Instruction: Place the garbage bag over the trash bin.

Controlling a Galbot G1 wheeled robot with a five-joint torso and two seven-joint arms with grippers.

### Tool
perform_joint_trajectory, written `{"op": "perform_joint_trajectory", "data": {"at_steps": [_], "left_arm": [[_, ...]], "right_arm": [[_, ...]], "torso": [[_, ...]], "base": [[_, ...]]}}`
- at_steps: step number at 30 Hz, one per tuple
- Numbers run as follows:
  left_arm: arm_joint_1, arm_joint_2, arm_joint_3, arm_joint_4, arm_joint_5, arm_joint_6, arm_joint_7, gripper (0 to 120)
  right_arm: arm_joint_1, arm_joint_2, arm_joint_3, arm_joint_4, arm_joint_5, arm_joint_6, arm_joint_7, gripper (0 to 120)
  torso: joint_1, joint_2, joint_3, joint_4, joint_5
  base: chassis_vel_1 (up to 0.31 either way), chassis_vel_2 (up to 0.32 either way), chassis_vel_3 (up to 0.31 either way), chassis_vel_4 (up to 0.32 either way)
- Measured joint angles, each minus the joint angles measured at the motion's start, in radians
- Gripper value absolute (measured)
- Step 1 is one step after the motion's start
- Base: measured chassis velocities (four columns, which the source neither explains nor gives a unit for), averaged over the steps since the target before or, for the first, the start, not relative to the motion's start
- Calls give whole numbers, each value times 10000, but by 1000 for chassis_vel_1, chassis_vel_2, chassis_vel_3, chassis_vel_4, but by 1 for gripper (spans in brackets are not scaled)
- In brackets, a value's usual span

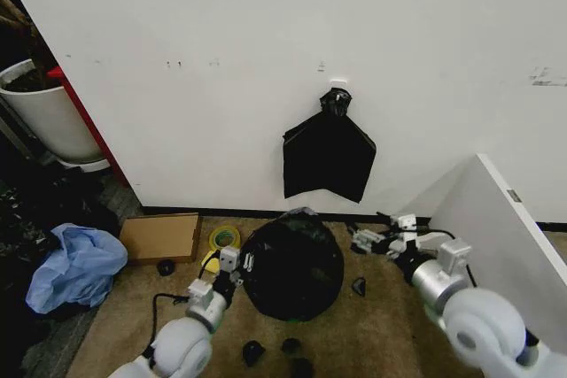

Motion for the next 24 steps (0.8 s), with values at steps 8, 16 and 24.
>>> {"op": "perform_joint_trajectory", "data": {"at_steps": [8,16,24], "left_arm": [[-1166,-684,871,222,38,754,-828,1],[-1575,-973,1565,351,290,1087,-1047,1],[-1734,-1225,1895,544,624,1300,-1220,1]], "right_arm": [[232,180,-901,197,-704,-1516,624,49],[1186,453,-2080,-822,-1208,-1655,1134,17],[2342,980,-3179,-1608,-1071,-2055,1795,0]], "torso": [[0,0,0,0,1],[1,0,1,1,2],[1,0,1,2,0]], "base": [[0,0,0,0],[0,0,0,0],[0,0,0,0]]}}
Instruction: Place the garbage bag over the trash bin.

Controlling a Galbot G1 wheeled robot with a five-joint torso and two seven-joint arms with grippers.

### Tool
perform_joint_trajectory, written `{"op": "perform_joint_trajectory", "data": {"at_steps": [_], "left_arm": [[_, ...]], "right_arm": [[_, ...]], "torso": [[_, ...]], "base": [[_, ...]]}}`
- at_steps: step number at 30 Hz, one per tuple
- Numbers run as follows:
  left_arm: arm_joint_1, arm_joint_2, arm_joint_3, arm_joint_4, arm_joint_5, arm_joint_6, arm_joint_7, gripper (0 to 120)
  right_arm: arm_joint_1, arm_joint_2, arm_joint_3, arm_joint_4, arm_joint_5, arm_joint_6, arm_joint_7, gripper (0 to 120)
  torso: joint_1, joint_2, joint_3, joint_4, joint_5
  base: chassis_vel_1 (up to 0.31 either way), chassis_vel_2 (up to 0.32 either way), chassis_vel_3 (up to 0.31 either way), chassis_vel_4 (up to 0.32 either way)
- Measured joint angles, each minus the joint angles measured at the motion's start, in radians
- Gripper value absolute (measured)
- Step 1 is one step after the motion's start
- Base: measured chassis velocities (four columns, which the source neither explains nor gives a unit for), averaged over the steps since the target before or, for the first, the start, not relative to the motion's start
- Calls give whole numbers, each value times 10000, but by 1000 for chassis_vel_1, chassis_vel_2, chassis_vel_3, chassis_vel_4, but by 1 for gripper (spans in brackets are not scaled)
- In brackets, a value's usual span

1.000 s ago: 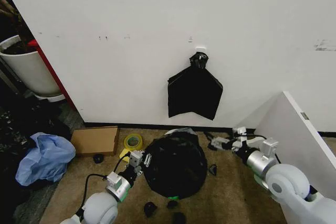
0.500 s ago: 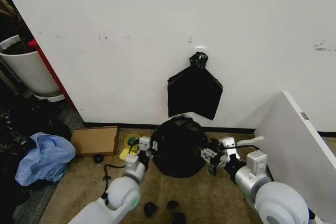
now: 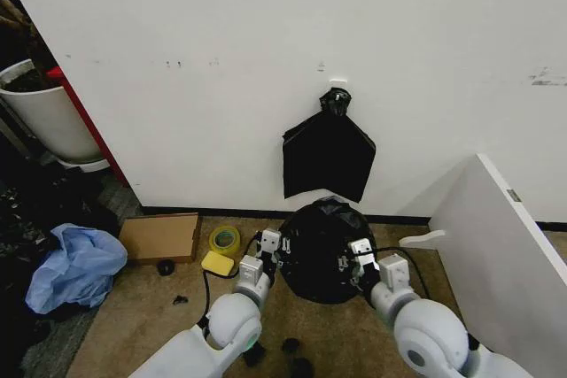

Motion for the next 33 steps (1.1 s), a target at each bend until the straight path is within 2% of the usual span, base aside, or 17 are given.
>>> {"op": "perform_joint_trajectory", "data": {"at_steps": [2,3,5,8,13,19,28,33], "left_arm": [[-10,-41,66,0,69,0,1,1],[-31,-23,268,-2,409,-39,56,1],[-20,129,449,-76,706,-147,152,1],[64,258,514,-186,801,-193,190,1],[265,413,523,-418,823,-207,256,1],[697,496,455,-926,856,-237,393,1],[900,643,302,-1196,822,-267,445,1],[950,626,264,-1220,795,-271,459,1]], "right_arm": [[228,150,-220,-189,110,-117,222,0],[707,471,-761,-599,566,-554,1136,0],[1079,714,-1163,-884,1033,-696,2007,0],[1244,879,-1408,-1098,880,-702,2313,0],[1413,1066,-1670,-1482,385,-697,2385,0],[1823,1444,-2305,-2841,-1050,-618,2074,0],[1844,1500,-2192,-3648,-1383,-607,1915,0],[1782,1414,-2113,-3631,-1517,-706,1834,0]], "torso": [[0,0,0,0,0],[0,0,0,-1,0],[0,0,0,0,-1],[0,0,0,0,0],[0,0,0,0,-1],[0,0,-1,0,-1],[0,0,-1,-1,1],[0,0,-1,-1,1]], "base": [[0,0,0,0],[0,0,0,0],[0,0,0,0],[0,0,0,0],[0,0,0,0],[0,0,0,0],[0,0,0,0],[0,0,0,0]]}}
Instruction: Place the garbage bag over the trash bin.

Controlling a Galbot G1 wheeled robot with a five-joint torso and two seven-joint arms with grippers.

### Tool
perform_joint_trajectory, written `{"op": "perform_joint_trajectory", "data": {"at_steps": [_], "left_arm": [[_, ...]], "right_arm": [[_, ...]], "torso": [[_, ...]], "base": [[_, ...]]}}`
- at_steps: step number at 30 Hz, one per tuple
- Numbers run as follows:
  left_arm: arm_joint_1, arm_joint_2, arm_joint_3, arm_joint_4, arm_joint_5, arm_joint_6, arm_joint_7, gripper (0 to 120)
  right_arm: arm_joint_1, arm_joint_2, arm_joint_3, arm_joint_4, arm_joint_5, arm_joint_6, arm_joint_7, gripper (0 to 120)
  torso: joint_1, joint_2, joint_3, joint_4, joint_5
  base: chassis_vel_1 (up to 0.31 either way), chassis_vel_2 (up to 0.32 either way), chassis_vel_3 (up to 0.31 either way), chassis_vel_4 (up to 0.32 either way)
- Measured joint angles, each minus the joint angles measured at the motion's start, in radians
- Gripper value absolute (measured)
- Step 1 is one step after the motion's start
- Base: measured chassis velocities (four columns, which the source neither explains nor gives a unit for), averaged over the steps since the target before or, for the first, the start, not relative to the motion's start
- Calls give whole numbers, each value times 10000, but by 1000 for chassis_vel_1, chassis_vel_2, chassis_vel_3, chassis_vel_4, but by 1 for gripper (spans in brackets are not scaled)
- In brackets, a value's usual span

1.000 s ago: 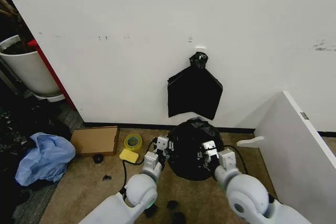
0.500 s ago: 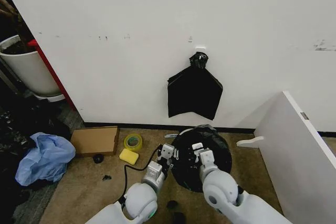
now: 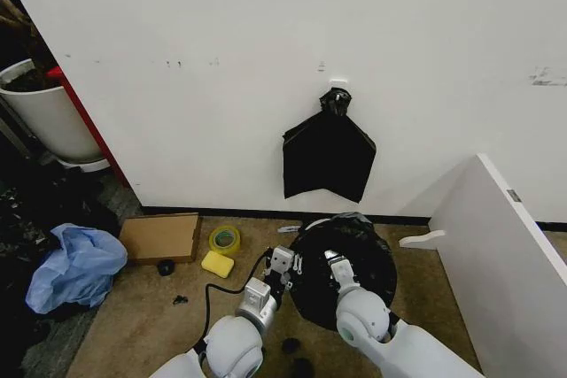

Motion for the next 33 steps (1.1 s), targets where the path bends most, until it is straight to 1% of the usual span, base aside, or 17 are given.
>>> {"op": "perform_joint_trajectory", "data": {"at_steps": [5,6,10,13,14,15,18,21,24,27,30,31,33], "left_arm": [[-3,1,-48,9,-122,-7,0,1],[-5,-9,-53,10,-214,-7,9,1],[7,-17,5,-9,-255,-7,56,1],[109,-12,69,-122,-253,-6,150,1],[189,2,56,-186,-234,-3,184,1],[189,2,56,-186,-234,-3,184,1],[409,115,5,-291,-155,0,241,1],[458,157,-31,-303,-123,-7,254,1],[449,148,-59,-304,-123,-13,256,1],[402,121,-97,-303,-148,-17,255,1],[316,119,-230,-189,-372,-4,203,1],[316,119,-230,-189,-372,-4,203,1],[254,108,-272,-93,-619,47,117,1]], "right_arm": [[-227,-296,61,457,-538,-104,-350,0],[-320,-375,47,756,-530,-51,-620,0],[-324,-339,-119,897,-602,215,-929,0],[-121,-115,-215,459,-652,451,-957,0],[-21,-29,-207,121,-688,544,-1002,0],[-21,-29,-207,121,-688,544,-1002,0],[169,6,-173,-655,-929,761,-1169,0],[186,-81,-255,-678,-865,749,-1144,0],[141,-158,-302,-486,-804,644,-1091,0],[-3,-296,-345,-21,-711,513,-1041,0],[-387,-567,-214,944,-647,380,-1046,0],[-387,-567,-214,944,-647,380,-1046,0],[-670,-789,-2,1466,-637,408,-1175,0]], "torso": [[0,0,0,-1,0],[0,0,0,-2,-1],[0,0,0,-1,-1],[0,0,0,0,-1],[0,0,0,0,-1],[0,0,0,0,-1],[0,0,1,1,0],[0,0,1,1,1],[0,0,1,1,-1],[0,0,1,0,0],[0,0,1,0,0],[0,0,1,0,0],[0,0,1,1,0]], "base": [[0,0,0,0],[0,0,0,0],[0,0,0,0],[0,0,0,0],[0,0,0,0],[0,0,0,0],[0,0,0,0],[0,0,0,0],[0,0,0,0],[0,0,0,0],[0,0,0,0],[0,0,0,0],[0,0,0,0]]}}
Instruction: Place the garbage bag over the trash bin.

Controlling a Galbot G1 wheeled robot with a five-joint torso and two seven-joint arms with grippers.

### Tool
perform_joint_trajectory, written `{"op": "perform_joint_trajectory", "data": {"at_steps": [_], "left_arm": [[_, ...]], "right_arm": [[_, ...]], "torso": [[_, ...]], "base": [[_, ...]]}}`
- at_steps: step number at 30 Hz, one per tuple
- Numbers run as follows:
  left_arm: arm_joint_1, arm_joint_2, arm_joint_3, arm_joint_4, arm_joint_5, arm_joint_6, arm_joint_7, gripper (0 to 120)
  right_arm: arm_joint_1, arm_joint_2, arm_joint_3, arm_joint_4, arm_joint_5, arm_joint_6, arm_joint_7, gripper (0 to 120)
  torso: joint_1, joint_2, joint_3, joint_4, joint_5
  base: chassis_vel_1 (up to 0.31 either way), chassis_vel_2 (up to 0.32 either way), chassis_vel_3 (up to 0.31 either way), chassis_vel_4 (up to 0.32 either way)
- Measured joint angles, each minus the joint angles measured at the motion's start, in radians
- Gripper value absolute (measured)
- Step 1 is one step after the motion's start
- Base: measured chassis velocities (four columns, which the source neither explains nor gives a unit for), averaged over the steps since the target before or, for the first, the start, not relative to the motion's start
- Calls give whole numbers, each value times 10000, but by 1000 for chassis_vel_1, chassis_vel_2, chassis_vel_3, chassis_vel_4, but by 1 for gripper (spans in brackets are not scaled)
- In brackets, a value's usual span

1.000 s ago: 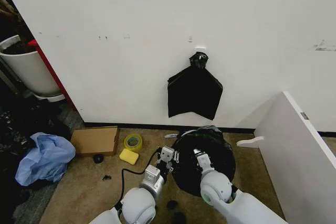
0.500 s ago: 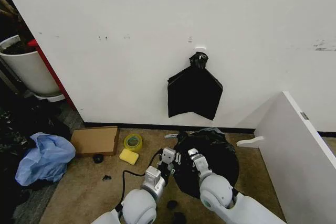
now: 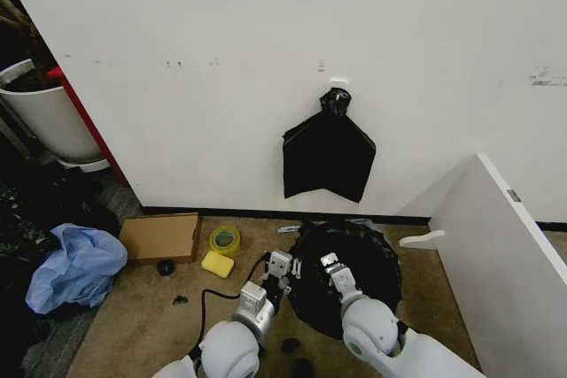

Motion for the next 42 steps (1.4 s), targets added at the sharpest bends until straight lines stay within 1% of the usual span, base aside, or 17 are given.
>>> {"op": "perform_joint_trajectory", "data": {"at_steps": [6,10,12,13,14,16,18,19,22,23,25,26,32,34,38,40,42], "left_arm": [[-243,-225,-157,71,-1016,458,-365,1],[-484,-462,-546,69,-2434,1232,-1011,1],[-488,-488,-628,67,-2635,1340,-1108,1],[-549,-571,-915,67,-3432,1769,-1506,1],[-586,-598,-1005,68,-3702,1914,-1667,1],[-731,-737,-1356,183,-4771,2454,-2292,1],[-790,-807,-1557,358,-5205,2724,-2571,1],[-790,-807,-1557,358,-5205,2724,-2571,1],[-870,-870,-1717,629,-5608,2851,-2703,1],[-929,-923,-1738,782,-5762,2929,-2783,1],[-1029,-1048,-1730,1072,-5832,3062,-2875,1],[-1029,-1048,-1730,1072,-5832,3062,-2875,1],[-1456,-1552,-1743,1852,-6481,3307,-3404,1],[-1482,-1584,-1746,1883,-6526,3308,-3422,1],[-1660,-1772,-1778,2049,-6763,3294,-3454,15],[-1635,-1756,-1819,1971,-6808,3396,-3449,25],[-1577,-1726,-1865,1843,-6840,3524,-3449,29]], "right_arm": [[-779,-619,733,1247,151,494,-1005,0],[-1381,-930,1620,2231,218,1580,-2233,0],[-1457,-954,1784,2411,262,1679,-2384,1],[-1691,-975,2189,2811,305,1954,-2572,10],[-1823,-979,2354,2982,281,2143,-2599,11],[-2329,-837,2940,3486,-8,2696,-2577,23],[-2828,-566,3440,3825,-213,2974,-2507,30],[-2828,-566,3440,3825,-213,2974,-2507,30],[-3704,-11,4206,4210,-773,3450,-2492,39],[-4276,326,4639,4357,-1219,3790,-2533,47],[-5146,796,5183,4599,-1715,4157,-2575,53],[-5146,796,5183,4599,-1715,4157,-2575,53],[-6381,1509,5583,4902,-2220,4489,-2566,80],[-6429,1538,5583,4906,-2246,4505,-2566,82],[-6740,1700,5565,4935,-2461,4567,-2548,98],[-6750,1752,5561,4935,-2473,4565,-2537,100],[-6750,1783,5556,4935,-2473,4551,-2535,100]], "torso": [[0,0,0,-2,-1],[0,0,0,-4,0],[0,0,0,-2,0],[0,0,0,1,1],[0,0,0,2,0],[0,0,-1,-1,-1],[0,0,0,0,0],[0,0,0,0,0],[0,0,-1,0,0],[0,0,-1,-1,0],[-1,0,-1,-3,0],[-1,0,-1,-3,0],[0,0,-1,-1,0],[0,0,0,-1,0],[0,0,-1,-2,0],[0,0,-1,-1,-1],[0,0,-1,-1,0]], "base": [[0,0,0,0],[0,0,0,0],[0,0,0,0],[0,0,0,0],[0,0,0,0],[0,0,0,0],[0,0,0,0],[0,0,0,0],[0,0,0,0],[0,0,0,0],[0,0,0,0],[0,0,0,0],[0,0,0,0],[0,0,0,0],[0,0,0,0],[0,0,0,0],[0,0,0,0]]}}
